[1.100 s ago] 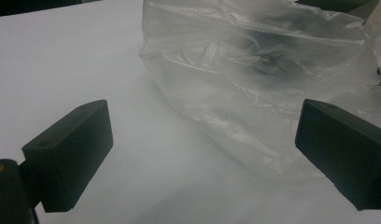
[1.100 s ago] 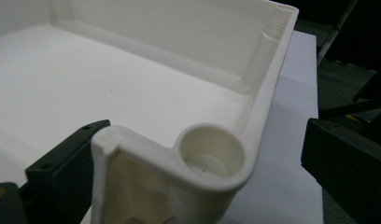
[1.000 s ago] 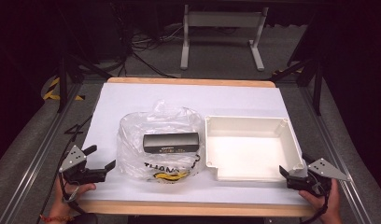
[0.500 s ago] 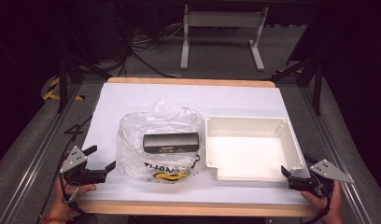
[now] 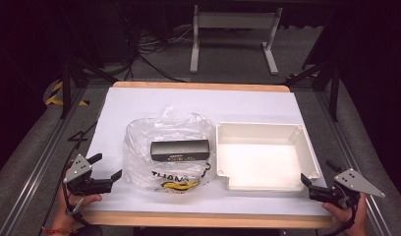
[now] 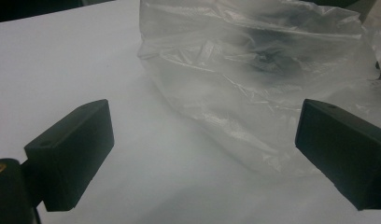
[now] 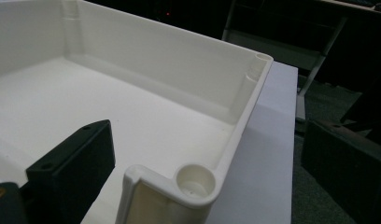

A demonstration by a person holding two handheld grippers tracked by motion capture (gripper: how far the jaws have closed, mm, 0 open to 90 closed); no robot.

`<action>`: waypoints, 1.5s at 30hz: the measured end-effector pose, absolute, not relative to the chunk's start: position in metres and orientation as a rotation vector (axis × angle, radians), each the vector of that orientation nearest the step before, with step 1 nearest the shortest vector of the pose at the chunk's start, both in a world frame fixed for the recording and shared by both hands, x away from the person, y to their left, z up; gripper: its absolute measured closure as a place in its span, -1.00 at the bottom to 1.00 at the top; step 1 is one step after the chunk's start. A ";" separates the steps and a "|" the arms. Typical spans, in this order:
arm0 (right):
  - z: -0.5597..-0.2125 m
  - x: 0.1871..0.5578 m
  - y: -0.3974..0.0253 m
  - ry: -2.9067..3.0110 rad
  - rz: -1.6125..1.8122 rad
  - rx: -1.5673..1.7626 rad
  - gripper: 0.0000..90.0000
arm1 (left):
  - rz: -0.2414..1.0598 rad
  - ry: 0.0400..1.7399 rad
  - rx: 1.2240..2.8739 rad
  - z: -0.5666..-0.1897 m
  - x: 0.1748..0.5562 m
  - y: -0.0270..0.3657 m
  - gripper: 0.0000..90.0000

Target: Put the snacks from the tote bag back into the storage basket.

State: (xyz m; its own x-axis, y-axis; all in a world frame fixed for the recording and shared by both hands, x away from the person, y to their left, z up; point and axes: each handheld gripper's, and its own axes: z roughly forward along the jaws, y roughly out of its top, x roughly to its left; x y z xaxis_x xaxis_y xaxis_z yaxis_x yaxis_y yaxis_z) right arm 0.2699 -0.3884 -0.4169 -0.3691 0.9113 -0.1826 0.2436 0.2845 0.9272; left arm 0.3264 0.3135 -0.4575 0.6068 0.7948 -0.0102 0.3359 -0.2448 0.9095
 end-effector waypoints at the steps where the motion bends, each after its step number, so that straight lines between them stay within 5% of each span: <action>1: -0.415 0.269 -0.388 1.800 1.120 1.038 -0.92 | 0.574 0.916 1.829 -0.458 0.326 0.314 -0.88; 19: -0.375 0.280 -0.360 1.889 1.060 0.898 -0.70 | 0.578 0.924 1.830 -0.458 0.327 0.313 -0.88; 22: -0.368 0.287 -0.350 1.929 1.078 0.824 -0.48 | 0.576 0.929 1.828 -0.458 0.327 0.314 -0.88; 45: -0.347 0.347 -0.271 2.155 1.206 0.575 -0.45 | 0.575 0.945 1.824 -0.458 0.328 0.314 -0.88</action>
State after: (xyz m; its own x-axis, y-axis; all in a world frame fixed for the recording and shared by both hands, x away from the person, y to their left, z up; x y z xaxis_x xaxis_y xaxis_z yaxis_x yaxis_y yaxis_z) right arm 0.3470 -0.2707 -0.3472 -0.7284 0.6220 -0.2872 0.0805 0.4939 0.8658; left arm 0.3276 0.3139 -0.4577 0.5881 0.8085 -0.0216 0.3527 -0.2323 0.9064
